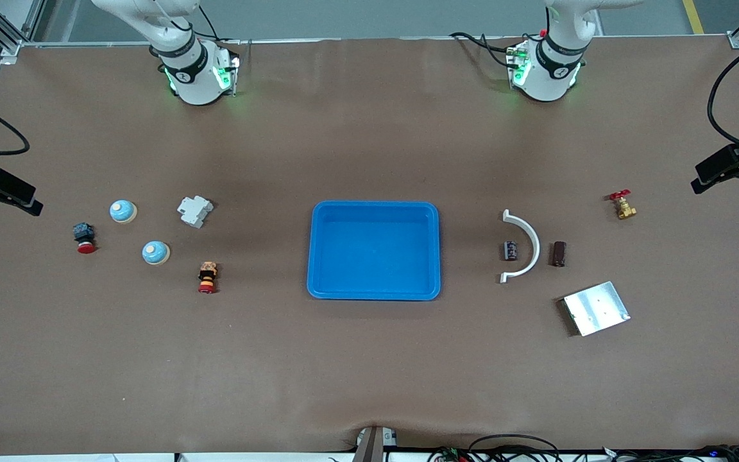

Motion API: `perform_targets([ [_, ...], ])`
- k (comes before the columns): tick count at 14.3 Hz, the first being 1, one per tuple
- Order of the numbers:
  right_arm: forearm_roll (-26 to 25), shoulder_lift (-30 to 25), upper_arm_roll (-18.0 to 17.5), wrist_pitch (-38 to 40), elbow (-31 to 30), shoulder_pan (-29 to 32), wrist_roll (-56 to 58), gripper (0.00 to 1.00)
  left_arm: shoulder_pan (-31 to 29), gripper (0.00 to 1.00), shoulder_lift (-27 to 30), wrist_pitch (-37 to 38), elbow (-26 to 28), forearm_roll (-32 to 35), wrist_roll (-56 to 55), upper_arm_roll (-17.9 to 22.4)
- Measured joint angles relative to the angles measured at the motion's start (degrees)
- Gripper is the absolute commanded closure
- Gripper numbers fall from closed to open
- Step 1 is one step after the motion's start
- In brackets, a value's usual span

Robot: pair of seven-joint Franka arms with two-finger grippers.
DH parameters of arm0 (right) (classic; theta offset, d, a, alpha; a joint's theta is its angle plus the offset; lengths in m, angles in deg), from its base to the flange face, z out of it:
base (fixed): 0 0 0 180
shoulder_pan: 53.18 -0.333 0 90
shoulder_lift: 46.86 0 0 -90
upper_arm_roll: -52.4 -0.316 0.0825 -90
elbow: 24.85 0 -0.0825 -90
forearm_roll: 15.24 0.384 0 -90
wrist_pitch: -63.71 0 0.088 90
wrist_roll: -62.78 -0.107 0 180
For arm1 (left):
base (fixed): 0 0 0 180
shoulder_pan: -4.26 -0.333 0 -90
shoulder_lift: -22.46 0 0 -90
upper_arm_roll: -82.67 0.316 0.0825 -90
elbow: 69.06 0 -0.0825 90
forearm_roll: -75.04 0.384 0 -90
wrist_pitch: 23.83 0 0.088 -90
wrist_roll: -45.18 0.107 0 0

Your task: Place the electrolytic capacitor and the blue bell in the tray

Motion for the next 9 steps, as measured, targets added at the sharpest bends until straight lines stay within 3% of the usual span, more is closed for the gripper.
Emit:
perform_targets([
  [9, 0.0, -0.1, -0.1, 0.4, -2.4, -0.1, 0.0, 0.00, 0.2, 0.00, 0.0, 0.0, 0.0, 0.0, 0.0, -0.1],
])
